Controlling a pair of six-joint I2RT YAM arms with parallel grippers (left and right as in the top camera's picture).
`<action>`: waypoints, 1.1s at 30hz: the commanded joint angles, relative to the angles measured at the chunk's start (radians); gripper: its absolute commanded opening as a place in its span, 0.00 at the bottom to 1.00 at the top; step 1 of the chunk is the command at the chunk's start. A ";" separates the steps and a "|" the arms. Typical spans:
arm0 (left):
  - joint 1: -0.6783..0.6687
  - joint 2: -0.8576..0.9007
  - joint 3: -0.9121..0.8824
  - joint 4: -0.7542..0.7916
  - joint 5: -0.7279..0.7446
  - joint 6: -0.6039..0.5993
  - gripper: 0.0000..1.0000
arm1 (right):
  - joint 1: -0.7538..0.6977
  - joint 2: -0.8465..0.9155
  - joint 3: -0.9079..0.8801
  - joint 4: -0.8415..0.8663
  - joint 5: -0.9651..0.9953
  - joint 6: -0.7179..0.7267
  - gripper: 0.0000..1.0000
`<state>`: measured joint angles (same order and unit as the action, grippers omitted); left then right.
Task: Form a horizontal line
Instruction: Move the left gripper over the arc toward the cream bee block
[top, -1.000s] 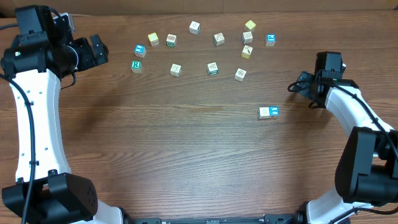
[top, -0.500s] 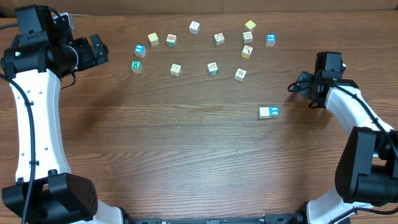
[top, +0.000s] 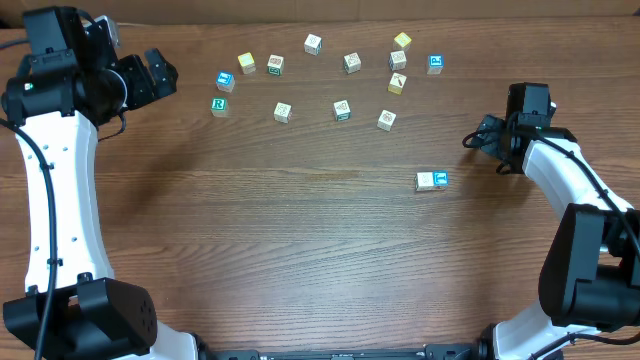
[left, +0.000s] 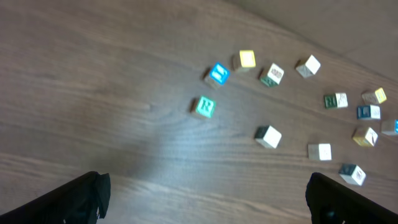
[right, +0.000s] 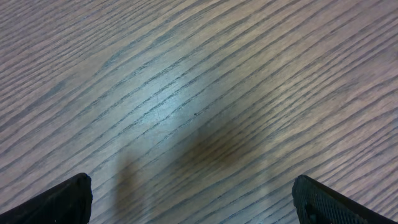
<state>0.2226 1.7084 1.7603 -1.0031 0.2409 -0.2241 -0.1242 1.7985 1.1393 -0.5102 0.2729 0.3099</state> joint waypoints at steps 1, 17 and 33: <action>-0.014 0.005 0.014 -0.021 0.021 -0.019 1.00 | -0.002 -0.001 0.013 0.005 0.005 -0.001 1.00; -0.107 0.005 -0.006 -0.071 0.018 -0.008 0.71 | -0.002 -0.001 0.013 0.005 0.005 -0.001 1.00; -0.345 0.005 -0.198 -0.039 0.015 -0.008 0.20 | -0.002 -0.001 0.013 0.005 0.005 0.000 1.00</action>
<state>-0.0643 1.7092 1.5921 -1.0569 0.2504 -0.2325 -0.1242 1.7985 1.1393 -0.5098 0.2733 0.3103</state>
